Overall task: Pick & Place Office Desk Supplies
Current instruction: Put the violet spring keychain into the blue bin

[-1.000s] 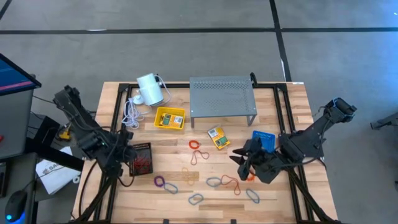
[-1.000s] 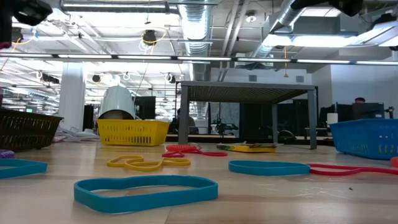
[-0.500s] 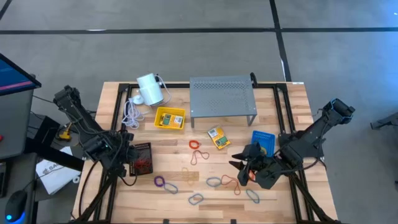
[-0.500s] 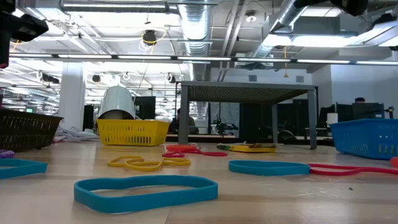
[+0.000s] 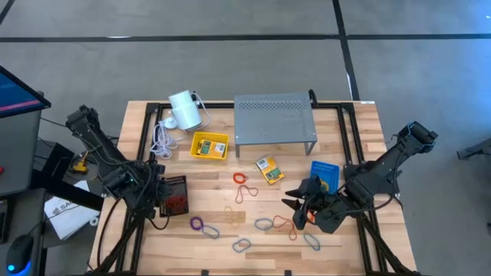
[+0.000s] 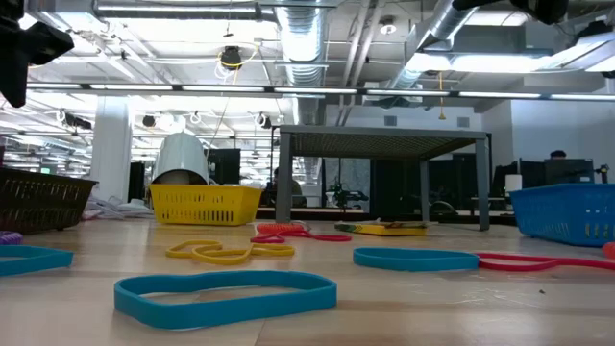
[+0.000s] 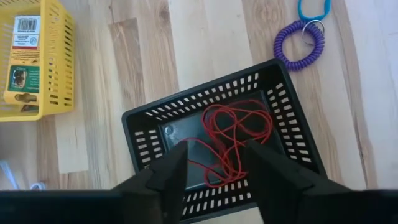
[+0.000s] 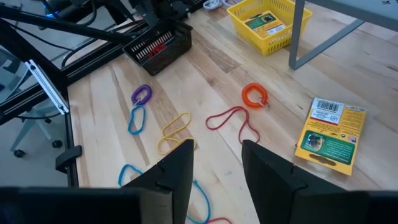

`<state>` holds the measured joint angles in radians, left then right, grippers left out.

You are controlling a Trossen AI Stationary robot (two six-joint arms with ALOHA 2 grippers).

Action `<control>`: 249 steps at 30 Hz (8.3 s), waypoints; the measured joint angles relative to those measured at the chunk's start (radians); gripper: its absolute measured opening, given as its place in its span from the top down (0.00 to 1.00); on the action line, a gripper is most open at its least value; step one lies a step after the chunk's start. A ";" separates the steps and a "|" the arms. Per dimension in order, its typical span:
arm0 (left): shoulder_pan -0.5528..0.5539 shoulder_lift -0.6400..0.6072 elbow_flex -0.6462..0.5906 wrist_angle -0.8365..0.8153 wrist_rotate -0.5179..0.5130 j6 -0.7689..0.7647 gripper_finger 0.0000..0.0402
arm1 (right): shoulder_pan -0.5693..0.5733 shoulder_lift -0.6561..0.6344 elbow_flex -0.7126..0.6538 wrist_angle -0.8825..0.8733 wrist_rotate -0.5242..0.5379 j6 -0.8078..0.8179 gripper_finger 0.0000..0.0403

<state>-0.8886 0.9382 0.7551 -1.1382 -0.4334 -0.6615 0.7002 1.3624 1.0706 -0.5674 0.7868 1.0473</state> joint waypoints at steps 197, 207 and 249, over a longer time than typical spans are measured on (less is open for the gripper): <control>0.727 0.069 -0.280 1.835 0.482 0.683 0.57 | -0.569 0.188 0.100 0.769 -0.661 -0.875 0.99; 0.727 0.069 -0.280 1.807 0.477 0.682 0.47 | -0.527 -0.097 0.100 0.138 -0.394 -0.721 0.99; 0.768 0.069 -0.280 1.712 0.477 0.691 0.47 | -0.144 -0.333 -0.374 -0.543 -0.423 0.464 0.99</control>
<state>-0.1207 1.0069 0.4755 0.5735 0.0441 0.0299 0.5563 1.0292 0.6962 -1.1107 0.3635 1.5117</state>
